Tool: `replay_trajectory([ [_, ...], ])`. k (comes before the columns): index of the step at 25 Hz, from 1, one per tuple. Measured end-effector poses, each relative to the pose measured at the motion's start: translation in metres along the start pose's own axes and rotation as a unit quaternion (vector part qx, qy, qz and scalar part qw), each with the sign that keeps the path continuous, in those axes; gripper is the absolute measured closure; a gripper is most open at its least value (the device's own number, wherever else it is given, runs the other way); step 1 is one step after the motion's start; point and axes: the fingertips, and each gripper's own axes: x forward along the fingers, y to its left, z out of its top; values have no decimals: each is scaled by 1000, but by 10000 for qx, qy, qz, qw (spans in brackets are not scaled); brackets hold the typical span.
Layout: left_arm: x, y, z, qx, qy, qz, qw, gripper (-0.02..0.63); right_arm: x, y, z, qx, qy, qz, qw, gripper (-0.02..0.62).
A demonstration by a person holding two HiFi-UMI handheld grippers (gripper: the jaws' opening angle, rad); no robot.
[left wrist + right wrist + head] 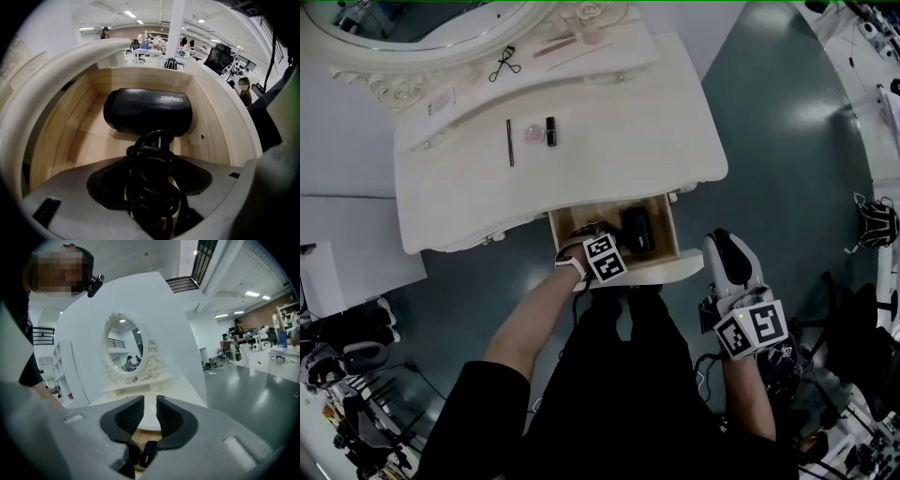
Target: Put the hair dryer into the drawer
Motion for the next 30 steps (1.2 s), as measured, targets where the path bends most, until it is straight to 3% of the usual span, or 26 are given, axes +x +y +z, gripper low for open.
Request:
replay_trajectory([
  [9, -21, 7, -5, 76, -136, 460, 9988, 319, -2, 7, 6, -75, -94, 40, 9999, 514],
  [14, -60, 16, -5, -237, -547, 682, 9959, 319, -1, 18, 16, -140, -169, 59, 9997, 514],
  [18, -105, 25, 2, -729, -1161, 860, 9868, 319, 3, 31, 22, -214, -240, 85, 9994, 514],
  [21, -153, 33, 15, -1131, -1807, 1002, 9719, 319, 6, 40, 28, -272, -325, 99, 9991, 514],
  [24, -213, 40, 30, -1442, -2520, 1188, 9495, 319, 11, 51, 35, -375, -334, 85, 9987, 514],
  [26, -258, 46, 38, -1612, -3022, 1396, 9291, 319, 15, 62, 38, -503, -276, 72, 9983, 510],
  [30, -345, 51, 47, -1968, -3994, 1723, 8787, 321, 25, 87, 44, -657, -243, 139, 9974, 509],
])
